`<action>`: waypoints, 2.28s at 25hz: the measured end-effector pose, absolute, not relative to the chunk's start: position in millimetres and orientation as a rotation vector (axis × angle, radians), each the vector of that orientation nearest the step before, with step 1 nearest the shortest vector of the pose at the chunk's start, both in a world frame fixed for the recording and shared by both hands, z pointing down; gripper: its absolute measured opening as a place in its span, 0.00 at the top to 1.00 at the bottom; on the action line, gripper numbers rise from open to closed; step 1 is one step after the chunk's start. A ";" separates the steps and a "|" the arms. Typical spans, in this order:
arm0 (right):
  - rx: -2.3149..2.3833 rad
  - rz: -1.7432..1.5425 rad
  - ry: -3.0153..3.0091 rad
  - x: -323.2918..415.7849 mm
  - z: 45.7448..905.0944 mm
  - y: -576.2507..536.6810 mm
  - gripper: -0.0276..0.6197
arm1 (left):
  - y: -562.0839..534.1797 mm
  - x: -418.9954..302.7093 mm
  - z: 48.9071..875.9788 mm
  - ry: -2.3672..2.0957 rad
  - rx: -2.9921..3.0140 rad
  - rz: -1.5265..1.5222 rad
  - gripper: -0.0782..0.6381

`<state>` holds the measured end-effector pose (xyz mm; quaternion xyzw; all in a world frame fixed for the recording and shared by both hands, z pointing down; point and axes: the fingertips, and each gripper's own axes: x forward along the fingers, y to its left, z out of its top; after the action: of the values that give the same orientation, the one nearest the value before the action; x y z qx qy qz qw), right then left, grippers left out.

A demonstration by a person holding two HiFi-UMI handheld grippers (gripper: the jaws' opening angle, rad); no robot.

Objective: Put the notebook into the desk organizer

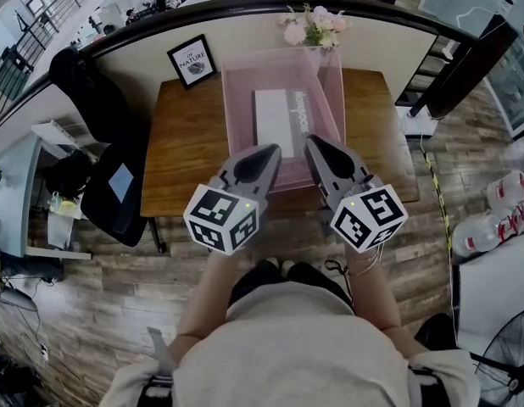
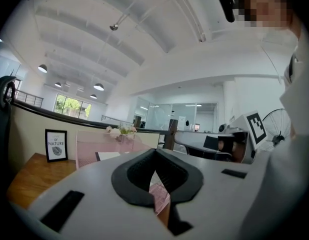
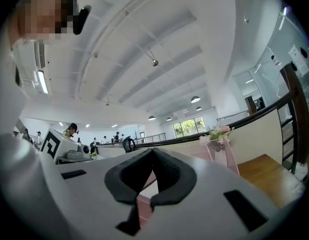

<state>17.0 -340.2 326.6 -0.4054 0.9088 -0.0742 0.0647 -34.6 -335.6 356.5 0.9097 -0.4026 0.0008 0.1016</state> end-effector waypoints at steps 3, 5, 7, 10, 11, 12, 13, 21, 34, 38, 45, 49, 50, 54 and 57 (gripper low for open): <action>-1.191 -0.219 2.722 18.5 326.6 -337.9 0.94 | -335.7 -31.3 360.1 -1.187 2.705 0.022 0.87; -1.175 -0.218 2.714 18.2 326.9 -335.8 0.94 | -335.4 -28.5 362.9 -1.179 2.713 0.033 0.87; -1.163 -0.219 2.716 16.4 327.6 -333.0 0.94 | -334.4 -26.0 365.2 -1.166 2.717 0.042 0.87; -1.149 -0.229 2.738 11.9 330.5 -330.6 0.94 | -335.0 -23.0 368.3 -1.162 2.719 0.083 0.87; -1.142 -0.236 2.744 10.3 331.8 -329.8 0.94 | -335.3 -22.2 369.4 -1.162 2.718 0.096 0.88; -1.136 -0.241 2.748 9.0 333.1 -328.8 0.94 | -335.3 -21.5 370.2 -1.161 2.714 0.102 0.87; -1.130 -0.244 2.750 8.3 334.3 -328.1 0.94 | -335.4 -21.0 370.8 -1.160 2.710 0.100 0.87; -1.117 -0.264 2.753 11.2 336.8 -329.2 0.94 | -338.5 -22.1 378.7 -1.163 2.674 0.089 0.87; -1.106 -0.319 2.770 9.9 345.0 -333.8 0.94 | -340.4 -22.1 375.7 -1.138 2.660 0.037 0.87; -1.108 -0.312 2.772 10.4 345.6 -334.5 0.94 | -340.3 -22.1 375.4 -1.136 2.661 0.039 0.87; -1.109 -0.298 2.781 8.4 342.5 -335.2 0.94 | -340.0 -22.7 374.5 -1.135 2.656 0.035 0.87; -1.112 -0.301 2.784 8.0 343.1 -334.5 0.94 | -339.4 -23.7 374.5 -1.133 2.653 0.024 0.87; -1.110 -0.301 2.783 8.1 342.8 -334.3 0.94 | -339.5 -24.0 374.6 -1.133 2.651 0.022 0.87; -1.108 -0.301 2.782 8.5 342.4 -335.3 0.94 | -339.6 -23.2 375.0 -1.128 2.650 0.019 0.87; -1.103 -0.300 2.779 8.1 342.0 -335.8 0.94 | -338.8 -22.7 376.2 -1.120 2.648 0.019 0.87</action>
<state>8.1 -335.8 342.0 -0.3661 0.9227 -0.0995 0.0684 -22.7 -338.8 376.2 0.9128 -0.3860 0.0067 0.1331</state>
